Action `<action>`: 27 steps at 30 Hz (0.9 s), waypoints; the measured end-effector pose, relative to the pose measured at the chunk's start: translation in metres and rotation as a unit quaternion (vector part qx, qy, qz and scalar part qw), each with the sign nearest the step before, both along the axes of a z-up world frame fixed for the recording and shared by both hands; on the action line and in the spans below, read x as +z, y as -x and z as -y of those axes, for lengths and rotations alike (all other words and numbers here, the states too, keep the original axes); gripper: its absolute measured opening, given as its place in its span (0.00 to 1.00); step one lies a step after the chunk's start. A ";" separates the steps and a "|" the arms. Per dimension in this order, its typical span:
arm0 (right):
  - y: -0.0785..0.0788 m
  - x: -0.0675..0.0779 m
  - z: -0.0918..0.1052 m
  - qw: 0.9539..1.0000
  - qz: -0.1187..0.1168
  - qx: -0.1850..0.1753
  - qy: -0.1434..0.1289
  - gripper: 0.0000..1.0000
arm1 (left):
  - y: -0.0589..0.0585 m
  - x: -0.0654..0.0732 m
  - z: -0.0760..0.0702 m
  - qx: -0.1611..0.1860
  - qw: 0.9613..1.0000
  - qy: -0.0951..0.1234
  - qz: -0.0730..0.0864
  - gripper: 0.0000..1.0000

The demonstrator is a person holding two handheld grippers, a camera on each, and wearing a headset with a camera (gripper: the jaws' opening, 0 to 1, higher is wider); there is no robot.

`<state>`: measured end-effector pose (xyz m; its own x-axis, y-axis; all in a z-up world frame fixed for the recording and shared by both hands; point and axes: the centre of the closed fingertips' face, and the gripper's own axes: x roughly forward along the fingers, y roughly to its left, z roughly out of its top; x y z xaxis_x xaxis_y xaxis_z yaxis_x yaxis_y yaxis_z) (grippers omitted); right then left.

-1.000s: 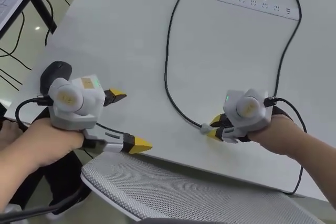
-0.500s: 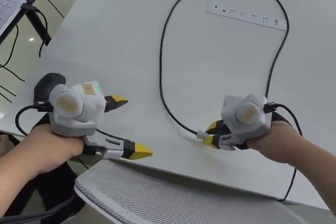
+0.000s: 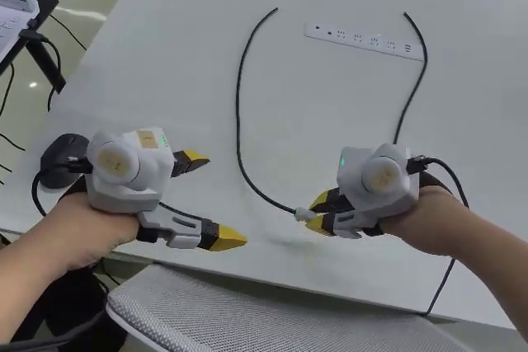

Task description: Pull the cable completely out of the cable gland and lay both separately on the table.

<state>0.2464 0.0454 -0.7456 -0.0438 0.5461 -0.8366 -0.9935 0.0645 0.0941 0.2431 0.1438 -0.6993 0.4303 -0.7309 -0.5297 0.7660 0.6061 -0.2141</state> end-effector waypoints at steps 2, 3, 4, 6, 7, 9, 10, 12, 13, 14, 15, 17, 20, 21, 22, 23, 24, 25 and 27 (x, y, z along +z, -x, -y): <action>0.002 0.004 -0.001 1.000 -0.001 -0.001 -0.002 0.08 | -0.001 0.004 0.004 -0.005 1.000 0.002 0.004 0.87; 0.002 0.005 -0.001 1.000 -0.002 -0.002 -0.002 0.08 | -0.001 0.006 0.006 -0.007 1.000 0.002 0.006 0.87; 0.004 0.006 0.000 1.000 -0.001 0.002 -0.002 0.08 | -0.001 0.008 0.009 -0.009 1.000 0.004 0.008 0.87; 0.006 0.010 0.000 1.000 0.002 0.007 -0.001 0.07 | 0.000 0.010 0.014 -0.015 1.000 0.009 0.009 0.86; 0.007 0.012 0.000 1.000 0.002 0.008 -0.002 0.07 | 0.000 0.011 0.017 -0.018 1.000 0.010 0.010 0.86; 0.009 0.018 0.000 1.000 0.002 0.010 -0.008 0.07 | 0.001 0.014 0.023 -0.025 1.000 0.013 0.012 0.85; 0.010 0.022 -0.001 1.000 0.001 0.010 -0.010 0.07 | 0.001 0.016 0.028 -0.031 0.999 0.018 0.013 0.84; 0.012 0.026 -0.002 1.000 0.001 0.010 -0.015 0.07 | 0.002 0.018 0.034 -0.037 0.999 0.021 0.014 0.84; 0.012 0.029 -0.002 1.000 0.002 0.011 -0.016 0.07 | 0.002 0.019 0.040 -0.044 0.999 0.022 0.016 0.83; 0.013 0.030 -0.002 1.000 0.003 0.011 -0.017 0.07 | 0.002 0.019 0.042 -0.048 0.998 0.023 0.017 0.83; 0.013 0.031 -0.002 1.000 0.003 0.011 -0.017 0.07 | 0.002 0.019 0.044 -0.050 0.998 0.023 0.018 0.83; 0.013 0.036 0.000 1.000 0.008 0.013 -0.018 0.07 | 0.001 0.020 0.052 -0.062 0.998 0.023 0.022 0.82; 0.014 0.043 0.001 1.000 0.011 0.015 -0.020 0.07 | 0.000 0.021 0.060 -0.071 0.997 0.025 0.025 0.80; 0.013 0.046 0.001 1.000 0.012 0.014 -0.022 0.07 | -0.001 0.021 0.063 -0.074 0.997 0.027 0.025 0.79; 0.013 0.048 0.001 1.000 0.011 0.013 -0.022 0.07 | -0.002 0.022 0.065 -0.075 0.996 0.028 0.025 0.77; 0.012 0.050 0.001 1.000 0.014 0.010 -0.024 0.07 | -0.002 0.021 0.066 -0.076 0.996 0.030 0.022 0.76; 0.010 0.052 0.000 0.999 0.021 0.008 -0.027 0.07 | -0.004 0.020 0.067 -0.075 0.997 0.028 0.017 0.73; 0.009 0.053 0.000 0.999 0.023 0.007 -0.028 0.07 | -0.004 0.020 0.068 -0.074 0.997 0.027 0.018 0.73; 0.008 0.058 0.002 0.999 0.022 0.004 -0.030 0.07 | -0.005 0.023 0.071 -0.077 0.996 0.030 0.021 0.72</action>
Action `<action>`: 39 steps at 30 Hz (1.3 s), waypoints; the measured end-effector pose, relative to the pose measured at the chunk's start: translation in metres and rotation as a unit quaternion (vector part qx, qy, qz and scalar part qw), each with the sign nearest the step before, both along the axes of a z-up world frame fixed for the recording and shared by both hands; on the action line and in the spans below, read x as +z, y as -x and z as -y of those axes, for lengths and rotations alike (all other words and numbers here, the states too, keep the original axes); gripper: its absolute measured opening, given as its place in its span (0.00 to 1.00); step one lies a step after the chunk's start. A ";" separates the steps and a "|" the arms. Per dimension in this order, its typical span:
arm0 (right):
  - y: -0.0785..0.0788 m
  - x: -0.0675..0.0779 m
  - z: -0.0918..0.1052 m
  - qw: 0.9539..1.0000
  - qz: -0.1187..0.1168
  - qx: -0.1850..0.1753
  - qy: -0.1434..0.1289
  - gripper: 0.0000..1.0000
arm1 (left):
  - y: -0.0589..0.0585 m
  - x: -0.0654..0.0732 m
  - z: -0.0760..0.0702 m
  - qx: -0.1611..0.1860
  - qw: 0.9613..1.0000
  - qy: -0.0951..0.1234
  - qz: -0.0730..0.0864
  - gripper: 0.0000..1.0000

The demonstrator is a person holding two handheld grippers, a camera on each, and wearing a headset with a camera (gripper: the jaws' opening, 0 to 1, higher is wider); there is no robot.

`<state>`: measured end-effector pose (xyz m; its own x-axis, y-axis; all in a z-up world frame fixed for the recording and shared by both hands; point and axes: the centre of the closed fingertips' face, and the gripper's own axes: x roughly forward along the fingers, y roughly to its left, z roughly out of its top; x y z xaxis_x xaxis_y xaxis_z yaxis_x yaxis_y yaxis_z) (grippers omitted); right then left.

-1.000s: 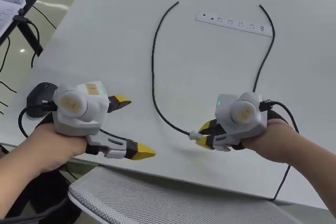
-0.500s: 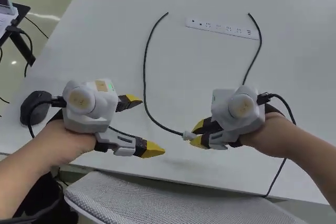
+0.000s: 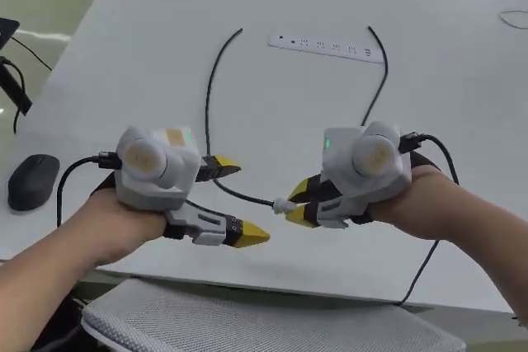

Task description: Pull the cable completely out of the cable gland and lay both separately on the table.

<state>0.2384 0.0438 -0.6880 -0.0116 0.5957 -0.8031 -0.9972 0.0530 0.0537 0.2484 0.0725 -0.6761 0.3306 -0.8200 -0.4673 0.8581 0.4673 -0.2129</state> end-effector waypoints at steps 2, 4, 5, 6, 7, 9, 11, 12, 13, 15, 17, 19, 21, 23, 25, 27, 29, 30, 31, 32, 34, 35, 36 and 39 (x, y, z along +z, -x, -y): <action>-0.001 0.004 0.001 1.000 0.006 0.003 -0.002 0.07 | -0.002 0.004 0.003 -0.001 1.000 0.008 0.001 0.71; -0.003 0.008 0.002 1.000 0.022 0.015 -0.001 0.07 | -0.005 0.006 0.004 -0.002 1.000 0.013 0.001 0.69; -0.003 0.009 0.003 1.000 0.020 0.015 -0.001 0.07 | -0.006 0.007 0.005 -0.004 1.000 0.015 0.001 0.69; -0.003 0.010 0.004 1.000 0.020 0.015 -0.001 0.07 | -0.005 0.009 0.009 -0.010 1.000 0.026 -0.001 0.70; -0.003 0.011 0.004 1.000 0.020 0.018 -0.002 0.07 | -0.005 0.011 0.010 -0.012 0.999 0.031 0.000 0.69; -0.004 0.012 0.005 0.999 0.026 0.023 -0.001 0.07 | -0.005 0.011 0.013 -0.019 0.999 0.029 0.001 0.64; -0.005 0.013 0.005 0.999 0.030 0.026 -0.001 0.07 | -0.005 0.010 0.016 -0.026 0.999 0.029 0.001 0.61; -0.005 0.013 0.005 0.999 0.030 0.026 -0.001 0.07 | -0.006 0.009 0.017 -0.025 0.999 0.030 0.000 0.61; -0.005 0.014 0.005 0.999 0.031 0.026 -0.002 0.07 | -0.007 0.009 0.019 -0.024 0.999 0.032 -0.003 0.61; -0.005 0.013 0.005 0.999 0.032 0.028 0.000 0.07 | -0.007 0.013 0.022 -0.032 0.999 0.040 0.007 0.57; -0.005 0.013 0.005 0.999 0.037 0.032 0.001 0.07 | -0.007 0.013 0.024 -0.035 0.999 0.040 0.007 0.53; -0.006 0.013 0.005 0.999 0.041 0.032 0.000 0.07 | -0.007 0.011 0.026 -0.037 0.999 0.039 0.004 0.51; -0.009 0.015 0.004 0.998 0.051 0.030 -0.003 0.07 | -0.007 0.009 0.026 -0.039 0.999 0.036 0.003 0.49; -0.008 0.017 0.003 0.998 0.053 0.032 -0.007 0.07 | -0.006 0.011 0.027 -0.041 0.998 0.042 0.000 0.45; -0.008 0.018 0.002 0.998 0.059 0.037 -0.010 0.07 | -0.006 0.014 0.028 -0.043 0.998 0.046 0.001 0.42; -0.007 0.018 0.002 0.997 0.062 0.044 -0.012 0.07 | -0.006 0.014 0.029 -0.047 0.998 0.048 0.001 0.39; -0.006 0.018 0.002 0.997 0.064 0.050 -0.013 0.07 | -0.005 0.012 0.029 -0.053 0.998 0.046 0.000 0.35; -0.006 0.018 0.002 0.997 0.064 0.051 -0.013 0.07 | -0.005 0.011 0.029 -0.056 0.998 0.041 0.005 0.33; -0.006 0.018 0.002 0.996 0.065 0.052 -0.012 0.07 | -0.004 0.010 0.029 -0.060 0.997 0.039 0.005 0.31; -0.006 0.018 0.003 0.996 0.066 0.056 -0.012 0.07 | -0.004 0.010 0.029 -0.062 0.997 0.041 0.002 0.30; -0.006 0.017 0.003 0.996 0.069 0.062 -0.011 0.07 | -0.005 0.009 0.029 -0.061 0.997 0.039 0.004 0.30; -0.006 0.017 0.003 0.995 0.070 0.064 -0.012 0.07 | -0.005 0.009 0.029 -0.062 0.997 0.040 0.005 0.29; -0.006 0.018 0.003 0.995 0.070 0.064 -0.013 0.07 | -0.005 0.010 0.029 -0.064 0.997 0.043 0.003 0.28; -0.006 0.017 0.002 0.995 0.068 0.065 -0.012 0.07 | -0.003 0.011 0.031 -0.072 0.996 0.046 0.004 0.25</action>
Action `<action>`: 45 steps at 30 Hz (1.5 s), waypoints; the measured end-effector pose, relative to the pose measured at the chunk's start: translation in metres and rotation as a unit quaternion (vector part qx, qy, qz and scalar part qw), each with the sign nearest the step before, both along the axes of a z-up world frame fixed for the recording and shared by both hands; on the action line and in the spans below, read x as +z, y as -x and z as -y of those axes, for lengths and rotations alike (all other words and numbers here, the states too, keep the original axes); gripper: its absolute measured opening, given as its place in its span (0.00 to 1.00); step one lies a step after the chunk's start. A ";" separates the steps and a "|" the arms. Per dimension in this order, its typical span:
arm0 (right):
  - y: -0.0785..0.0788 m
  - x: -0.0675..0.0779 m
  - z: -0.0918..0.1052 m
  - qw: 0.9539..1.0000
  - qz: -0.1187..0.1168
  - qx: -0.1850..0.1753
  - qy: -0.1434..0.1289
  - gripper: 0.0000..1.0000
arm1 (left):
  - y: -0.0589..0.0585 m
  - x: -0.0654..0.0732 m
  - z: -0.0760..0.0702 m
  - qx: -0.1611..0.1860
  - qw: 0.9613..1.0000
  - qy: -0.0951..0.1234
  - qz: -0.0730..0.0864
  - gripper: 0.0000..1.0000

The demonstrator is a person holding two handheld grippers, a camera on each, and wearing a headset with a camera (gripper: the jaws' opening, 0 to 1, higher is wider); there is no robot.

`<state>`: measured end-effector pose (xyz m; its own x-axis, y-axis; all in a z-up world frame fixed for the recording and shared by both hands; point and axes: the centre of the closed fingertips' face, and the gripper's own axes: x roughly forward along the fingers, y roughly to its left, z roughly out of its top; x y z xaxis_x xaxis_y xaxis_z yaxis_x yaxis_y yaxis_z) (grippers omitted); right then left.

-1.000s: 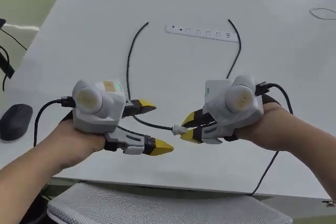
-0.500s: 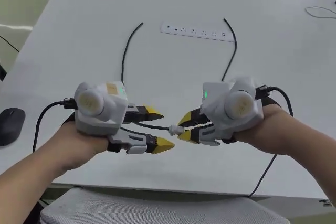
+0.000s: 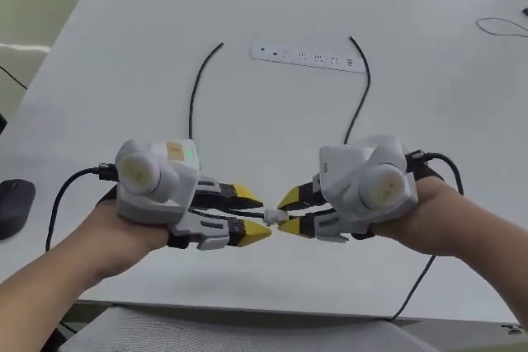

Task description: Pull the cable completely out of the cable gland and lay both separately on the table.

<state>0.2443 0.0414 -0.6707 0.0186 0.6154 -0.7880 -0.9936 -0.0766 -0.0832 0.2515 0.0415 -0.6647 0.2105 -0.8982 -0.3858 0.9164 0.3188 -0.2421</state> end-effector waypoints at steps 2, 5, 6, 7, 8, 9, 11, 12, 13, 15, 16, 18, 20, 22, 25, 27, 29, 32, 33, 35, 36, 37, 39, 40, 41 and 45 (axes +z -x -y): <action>0.001 0.000 -0.001 1.000 0.000 0.003 0.000 0.07 | -0.001 0.000 0.000 -0.002 1.000 0.001 0.003 0.24; 0.000 0.000 -0.001 1.000 0.003 0.008 0.000 0.07 | 0.000 0.002 0.002 -0.012 1.000 0.010 0.010 0.17; 0.000 -0.001 -0.001 1.000 0.003 0.009 0.001 0.07 | 0.000 0.002 0.002 -0.013 1.000 0.009 0.009 0.16; -0.001 -0.001 -0.001 1.000 0.006 0.010 0.002 0.07 | -0.001 0.001 0.002 -0.014 1.000 0.009 0.011 0.16; -0.001 -0.002 -0.001 1.000 0.008 0.014 0.003 0.07 | -0.001 0.001 0.003 -0.015 1.000 0.008 0.012 0.16; -0.001 -0.002 -0.001 1.000 0.011 0.018 0.004 0.08 | -0.001 0.000 0.003 -0.017 1.000 0.008 0.013 0.16; -0.001 -0.002 -0.001 0.999 0.020 0.025 0.004 0.08 | -0.002 0.000 0.003 -0.016 1.000 0.008 0.010 0.16; -0.002 -0.003 -0.001 0.999 0.027 0.029 0.005 0.08 | -0.002 -0.001 0.003 -0.016 1.000 0.008 0.011 0.16; -0.002 -0.003 -0.001 0.999 0.029 0.029 0.006 0.08 | -0.002 -0.001 0.003 -0.017 1.000 0.009 0.011 0.16; -0.002 -0.002 -0.002 0.999 0.040 0.035 0.004 0.08 | -0.003 0.001 0.004 -0.014 1.000 0.017 0.009 0.16; -0.002 -0.001 -0.003 0.999 0.041 0.035 0.002 0.08 | -0.004 0.003 0.006 -0.012 1.000 0.027 0.006 0.16; -0.003 -0.001 -0.003 0.998 0.048 0.035 0.002 0.08 | -0.004 0.003 0.006 -0.011 1.000 0.028 0.007 0.16; -0.002 -0.001 -0.002 0.999 0.043 0.032 -0.002 0.08 | -0.003 0.004 0.007 -0.014 0.999 0.027 0.010 0.16; -0.003 0.000 -0.002 0.999 0.043 0.031 -0.007 0.08 | -0.003 0.005 0.007 -0.015 0.999 0.027 0.014 0.15; -0.002 0.001 -0.002 0.999 0.039 0.026 -0.013 0.08 | -0.002 0.006 0.008 -0.018 0.999 0.028 0.008 0.15; -0.001 0.002 -0.001 0.999 0.034 0.023 -0.017 0.07 | -0.001 0.006 0.008 -0.024 0.999 0.029 0.011 0.16; -0.001 0.003 -0.001 0.999 0.028 0.019 -0.022 0.07 | 0.001 0.008 0.008 -0.035 0.999 0.026 0.024 0.16; 0.002 0.004 -0.001 0.999 0.023 0.019 -0.024 0.07 | 0.003 0.008 0.007 -0.042 0.998 0.025 0.025 0.16; 0.003 0.004 -0.001 0.999 0.019 0.017 -0.026 0.07 | 0.004 0.009 0.007 -0.043 0.998 0.026 0.027 0.16; 0.003 0.004 0.000 0.999 0.019 0.015 -0.026 0.07 | 0.005 0.007 0.006 -0.045 0.998 0.019 0.028 0.16; 0.003 0.004 0.000 0.999 0.018 0.013 -0.026 0.07 | 0.006 0.007 0.006 -0.045 0.998 0.018 0.029 0.16; 0.002 0.004 0.000 0.999 0.014 0.009 -0.029 0.07 | 0.006 0.006 0.005 -0.046 0.998 0.017 0.031 0.16; 0.002 0.005 0.000 0.999 0.012 0.006 -0.032 0.07 | 0.006 0.006 0.005 -0.044 0.998 0.014 0.033 0.16; 0.002 0.005 0.000 0.999 0.014 0.005 -0.032 0.07 | 0.006 0.006 0.004 -0.043 0.998 0.014 0.033 0.16; 0.002 0.005 0.000 0.999 0.014 0.004 -0.032 0.07 | 0.005 0.006 0.004 -0.040 0.999 0.016 0.033 0.16; 0.002 0.005 0.000 0.999 0.018 0.007 -0.033 0.07 | 0.004 0.007 0.005 -0.034 0.999 0.023 0.020 0.16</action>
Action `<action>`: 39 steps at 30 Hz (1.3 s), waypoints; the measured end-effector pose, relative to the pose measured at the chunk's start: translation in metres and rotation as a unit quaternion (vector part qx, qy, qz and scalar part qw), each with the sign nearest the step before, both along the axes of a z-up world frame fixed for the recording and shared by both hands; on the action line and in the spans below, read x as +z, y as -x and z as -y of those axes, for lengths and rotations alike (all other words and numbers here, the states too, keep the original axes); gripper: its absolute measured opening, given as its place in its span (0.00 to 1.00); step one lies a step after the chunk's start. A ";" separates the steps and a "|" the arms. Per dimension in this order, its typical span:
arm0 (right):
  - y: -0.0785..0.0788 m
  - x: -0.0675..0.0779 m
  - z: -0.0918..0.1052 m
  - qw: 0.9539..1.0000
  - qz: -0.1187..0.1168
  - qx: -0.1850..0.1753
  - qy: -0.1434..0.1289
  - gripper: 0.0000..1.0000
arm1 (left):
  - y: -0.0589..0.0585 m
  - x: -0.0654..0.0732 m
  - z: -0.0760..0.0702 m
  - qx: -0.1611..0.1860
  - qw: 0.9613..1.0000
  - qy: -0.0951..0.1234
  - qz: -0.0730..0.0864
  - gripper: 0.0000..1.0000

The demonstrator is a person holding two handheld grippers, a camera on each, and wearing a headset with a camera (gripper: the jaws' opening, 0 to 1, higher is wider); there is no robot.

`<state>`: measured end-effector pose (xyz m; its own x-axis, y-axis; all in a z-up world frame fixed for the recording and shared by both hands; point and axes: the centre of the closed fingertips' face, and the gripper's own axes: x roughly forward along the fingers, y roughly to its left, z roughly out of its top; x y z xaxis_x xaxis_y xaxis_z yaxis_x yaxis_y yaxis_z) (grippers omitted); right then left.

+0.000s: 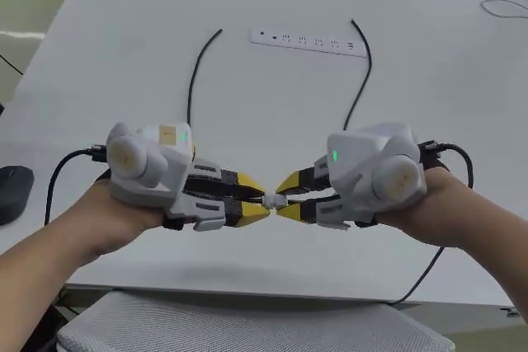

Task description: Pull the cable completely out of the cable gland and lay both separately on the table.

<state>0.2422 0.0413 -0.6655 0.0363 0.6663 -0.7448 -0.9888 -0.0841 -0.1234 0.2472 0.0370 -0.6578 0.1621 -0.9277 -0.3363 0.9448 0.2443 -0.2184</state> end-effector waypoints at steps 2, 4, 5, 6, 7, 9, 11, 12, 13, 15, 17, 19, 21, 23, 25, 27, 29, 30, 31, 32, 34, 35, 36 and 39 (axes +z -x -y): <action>0.000 0.000 0.001 1.000 0.001 0.002 -0.002 0.07 | 0.000 0.000 0.000 -0.002 1.000 0.000 0.001 0.16; -0.001 0.001 0.002 1.000 -0.001 0.000 -0.006 0.07 | 0.000 0.000 0.001 -0.001 1.000 0.003 0.001 0.16; -0.001 0.001 0.002 1.000 -0.003 0.000 -0.008 0.07 | 0.000 0.001 0.001 0.000 1.000 0.007 -0.002 0.16; -0.001 0.002 0.002 1.000 -0.003 -0.001 -0.009 0.07 | 0.000 0.002 0.002 0.003 1.000 0.011 -0.004 0.16; -0.001 0.003 0.003 1.000 -0.004 -0.002 -0.010 0.07 | -0.001 0.002 0.002 0.004 1.000 0.013 -0.001 0.16; -0.002 0.003 0.003 1.000 -0.007 -0.004 -0.011 0.07 | -0.001 0.003 0.003 0.005 1.000 0.016 -0.002 0.16; -0.002 0.003 0.003 1.000 -0.006 -0.004 -0.011 0.07 | -0.002 0.002 0.003 0.006 1.000 0.017 -0.002 0.16; -0.002 0.003 0.004 1.000 -0.006 -0.004 -0.011 0.07 | -0.002 0.002 0.004 0.006 1.000 0.017 -0.001 0.16; -0.003 0.003 0.004 1.000 -0.007 -0.005 -0.013 0.07 | -0.003 0.002 0.004 0.005 1.000 0.016 0.000 0.16; -0.003 0.003 0.004 1.000 -0.008 -0.007 -0.015 0.07 | -0.003 0.003 0.004 0.007 1.000 0.018 -0.003 0.16; -0.004 0.003 0.004 1.000 -0.009 -0.006 -0.017 0.07 | -0.004 0.003 0.004 0.008 1.000 0.019 -0.003 0.16; -0.004 0.004 0.003 1.000 -0.009 -0.007 -0.019 0.07 | -0.005 0.005 0.004 0.012 1.000 0.026 -0.007 0.16; -0.004 0.004 0.003 1.000 -0.009 -0.006 -0.019 0.07 | -0.005 0.004 0.004 0.012 1.000 0.025 -0.009 0.16; -0.004 0.003 0.003 1.000 -0.007 -0.004 -0.018 0.07 | -0.005 0.003 0.005 0.012 1.000 0.021 -0.006 0.16; -0.003 0.003 0.002 1.000 -0.009 -0.002 -0.020 0.07 | -0.004 0.004 0.006 0.013 1.000 0.025 -0.010 0.16; -0.003 0.003 0.003 1.000 -0.009 -0.001 -0.019 0.07 | -0.004 0.003 0.006 0.013 1.000 0.024 -0.009 0.16; -0.002 0.003 0.004 1.000 -0.010 0.002 -0.019 0.07 | -0.004 0.003 0.007 0.013 1.000 0.025 -0.012 0.16; -0.002 0.003 0.004 1.000 -0.010 0.003 -0.019 0.08 | -0.003 0.002 0.007 0.012 1.000 0.023 -0.010 0.16; -0.001 0.003 0.004 1.000 -0.009 0.004 -0.018 0.08 | -0.003 0.002 0.007 0.012 1.000 0.023 -0.009 0.16; -0.001 0.002 0.005 1.000 -0.009 0.006 -0.018 0.08 | -0.003 0.002 0.008 0.012 1.000 0.022 -0.014 0.15; 0.001 0.001 0.005 1.000 -0.006 0.011 -0.017 0.08 | -0.002 0.002 0.009 0.012 1.000 0.018 -0.015 0.15; 0.000 0.001 0.006 1.000 -0.001 0.013 -0.017 0.08 | -0.002 0.001 0.009 0.014 1.000 0.017 -0.016 0.15; 0.001 0.001 0.006 1.000 -0.001 0.013 -0.018 0.08 | -0.002 0.001 0.009 0.014 1.000 0.015 -0.018 0.15; 0.000 0.000 0.007 1.000 -0.001 0.009 -0.022 0.09 | -0.002 0.000 0.010 0.016 1.000 0.010 -0.022 0.15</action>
